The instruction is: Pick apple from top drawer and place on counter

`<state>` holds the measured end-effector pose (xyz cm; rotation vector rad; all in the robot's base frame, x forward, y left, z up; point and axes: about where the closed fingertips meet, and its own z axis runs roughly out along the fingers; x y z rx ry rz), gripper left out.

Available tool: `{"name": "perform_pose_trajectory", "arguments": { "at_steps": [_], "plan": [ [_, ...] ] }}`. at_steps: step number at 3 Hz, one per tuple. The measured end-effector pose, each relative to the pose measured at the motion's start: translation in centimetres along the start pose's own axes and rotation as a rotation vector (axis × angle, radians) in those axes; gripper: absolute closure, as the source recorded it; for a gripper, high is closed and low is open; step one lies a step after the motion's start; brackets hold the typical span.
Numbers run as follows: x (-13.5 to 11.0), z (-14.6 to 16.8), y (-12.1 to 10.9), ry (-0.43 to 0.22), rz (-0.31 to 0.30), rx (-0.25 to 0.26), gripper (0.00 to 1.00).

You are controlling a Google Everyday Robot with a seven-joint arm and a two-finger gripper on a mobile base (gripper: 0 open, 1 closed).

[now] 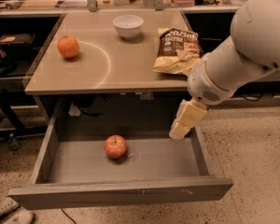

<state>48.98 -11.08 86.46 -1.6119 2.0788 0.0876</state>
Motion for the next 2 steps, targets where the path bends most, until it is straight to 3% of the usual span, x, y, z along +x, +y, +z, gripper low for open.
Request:
{"name": "perform_pose_trajectory", "arguments": {
  "at_steps": [2],
  "plan": [
    [-0.06, 0.42, 0.26, -0.018, 0.004, 0.004, 0.00]
  ]
}}
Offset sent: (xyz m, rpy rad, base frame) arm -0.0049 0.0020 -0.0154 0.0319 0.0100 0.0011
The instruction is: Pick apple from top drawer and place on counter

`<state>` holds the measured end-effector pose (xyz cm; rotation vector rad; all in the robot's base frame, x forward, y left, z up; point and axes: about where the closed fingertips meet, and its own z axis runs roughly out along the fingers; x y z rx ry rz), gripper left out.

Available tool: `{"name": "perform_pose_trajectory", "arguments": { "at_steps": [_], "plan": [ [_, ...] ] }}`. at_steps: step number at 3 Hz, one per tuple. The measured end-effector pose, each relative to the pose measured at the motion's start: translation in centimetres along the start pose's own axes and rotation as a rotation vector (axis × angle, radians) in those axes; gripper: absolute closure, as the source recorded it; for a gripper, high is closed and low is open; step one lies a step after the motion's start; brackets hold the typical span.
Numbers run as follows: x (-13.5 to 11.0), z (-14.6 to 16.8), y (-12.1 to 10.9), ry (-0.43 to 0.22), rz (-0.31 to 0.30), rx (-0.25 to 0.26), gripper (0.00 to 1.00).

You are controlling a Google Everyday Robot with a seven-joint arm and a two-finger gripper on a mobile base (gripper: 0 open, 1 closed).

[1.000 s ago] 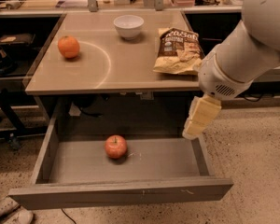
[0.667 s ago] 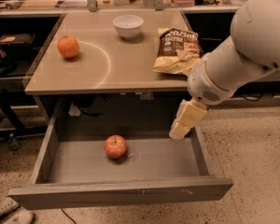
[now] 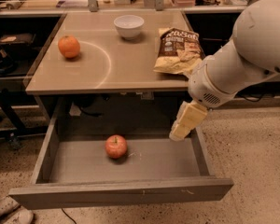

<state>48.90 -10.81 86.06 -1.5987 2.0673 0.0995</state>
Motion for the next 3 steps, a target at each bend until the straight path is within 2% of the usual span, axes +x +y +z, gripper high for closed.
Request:
{"name": "perform_pose_trajectory", "arguments": {
  "at_steps": [1, 3],
  "plan": [
    [0.3, 4.1, 2.6, -0.021, 0.008, -0.042, 0.00],
    [-1.0, 15.0, 6.4, -0.080, -0.018, -0.129, 0.00]
  ]
}}
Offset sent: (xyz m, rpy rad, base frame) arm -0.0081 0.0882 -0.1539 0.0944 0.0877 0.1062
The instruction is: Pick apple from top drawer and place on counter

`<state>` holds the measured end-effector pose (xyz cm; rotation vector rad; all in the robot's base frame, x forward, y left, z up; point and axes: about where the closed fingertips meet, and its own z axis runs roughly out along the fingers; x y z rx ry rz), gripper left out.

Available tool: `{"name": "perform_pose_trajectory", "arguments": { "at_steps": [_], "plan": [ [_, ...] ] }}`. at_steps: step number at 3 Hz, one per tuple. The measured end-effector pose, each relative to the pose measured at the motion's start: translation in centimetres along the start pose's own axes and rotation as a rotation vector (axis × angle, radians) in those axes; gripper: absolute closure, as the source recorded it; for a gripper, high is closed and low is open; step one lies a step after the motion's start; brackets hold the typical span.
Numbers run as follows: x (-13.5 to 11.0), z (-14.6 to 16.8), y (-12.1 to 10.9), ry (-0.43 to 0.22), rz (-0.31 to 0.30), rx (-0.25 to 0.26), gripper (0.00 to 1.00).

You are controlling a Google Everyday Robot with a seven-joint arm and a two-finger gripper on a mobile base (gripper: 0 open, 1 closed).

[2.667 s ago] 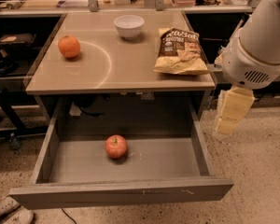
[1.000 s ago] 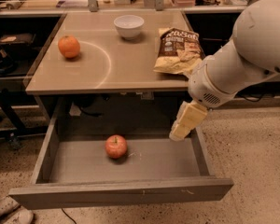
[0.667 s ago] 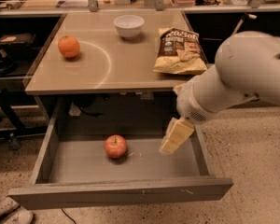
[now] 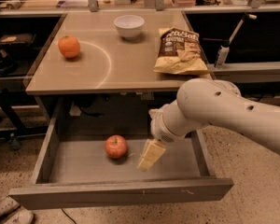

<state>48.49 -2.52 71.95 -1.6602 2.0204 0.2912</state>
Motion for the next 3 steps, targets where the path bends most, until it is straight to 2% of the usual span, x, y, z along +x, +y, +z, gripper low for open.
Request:
{"name": "perform_pose_trajectory", "arguments": {
  "at_steps": [1, 2, 3],
  "plan": [
    [-0.1, 0.3, 0.0, -0.010, -0.004, 0.010, 0.00],
    [-1.2, 3.2, 0.0, -0.072, -0.012, 0.021, 0.00],
    [-2.8, 5.8, -1.7, -0.144, -0.019, 0.055, 0.00]
  ]
}}
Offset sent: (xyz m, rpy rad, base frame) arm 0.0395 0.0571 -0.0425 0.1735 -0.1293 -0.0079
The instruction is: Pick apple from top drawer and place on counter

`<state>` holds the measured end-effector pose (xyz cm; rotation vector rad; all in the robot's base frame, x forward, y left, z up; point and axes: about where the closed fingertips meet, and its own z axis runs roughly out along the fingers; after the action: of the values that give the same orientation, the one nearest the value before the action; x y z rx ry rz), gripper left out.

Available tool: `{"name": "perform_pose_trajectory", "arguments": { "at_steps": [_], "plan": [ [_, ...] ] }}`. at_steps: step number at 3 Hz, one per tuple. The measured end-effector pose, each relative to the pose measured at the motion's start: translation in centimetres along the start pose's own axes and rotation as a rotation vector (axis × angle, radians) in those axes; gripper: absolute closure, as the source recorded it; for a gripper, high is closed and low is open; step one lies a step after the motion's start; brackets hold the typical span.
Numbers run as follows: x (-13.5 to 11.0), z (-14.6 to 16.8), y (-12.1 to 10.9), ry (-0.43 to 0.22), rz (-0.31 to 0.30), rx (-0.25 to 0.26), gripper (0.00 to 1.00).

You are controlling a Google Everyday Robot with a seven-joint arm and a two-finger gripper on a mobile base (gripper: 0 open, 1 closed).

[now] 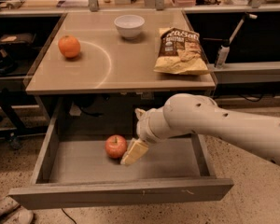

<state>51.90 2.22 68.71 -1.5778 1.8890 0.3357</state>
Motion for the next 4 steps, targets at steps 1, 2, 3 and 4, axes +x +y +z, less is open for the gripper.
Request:
{"name": "perform_pose_trajectory", "arguments": {
  "at_steps": [1, 2, 3, 4],
  "plan": [
    [-0.4, 2.5, -0.4, -0.051, 0.014, 0.003, 0.00],
    [-0.1, 3.7, 0.3, -0.068, 0.056, -0.037, 0.00],
    [0.0, 3.9, 0.4, -0.074, 0.057, -0.037, 0.00],
    [-0.7, 5.6, 0.7, -0.103, 0.063, -0.046, 0.00]
  ]
}}
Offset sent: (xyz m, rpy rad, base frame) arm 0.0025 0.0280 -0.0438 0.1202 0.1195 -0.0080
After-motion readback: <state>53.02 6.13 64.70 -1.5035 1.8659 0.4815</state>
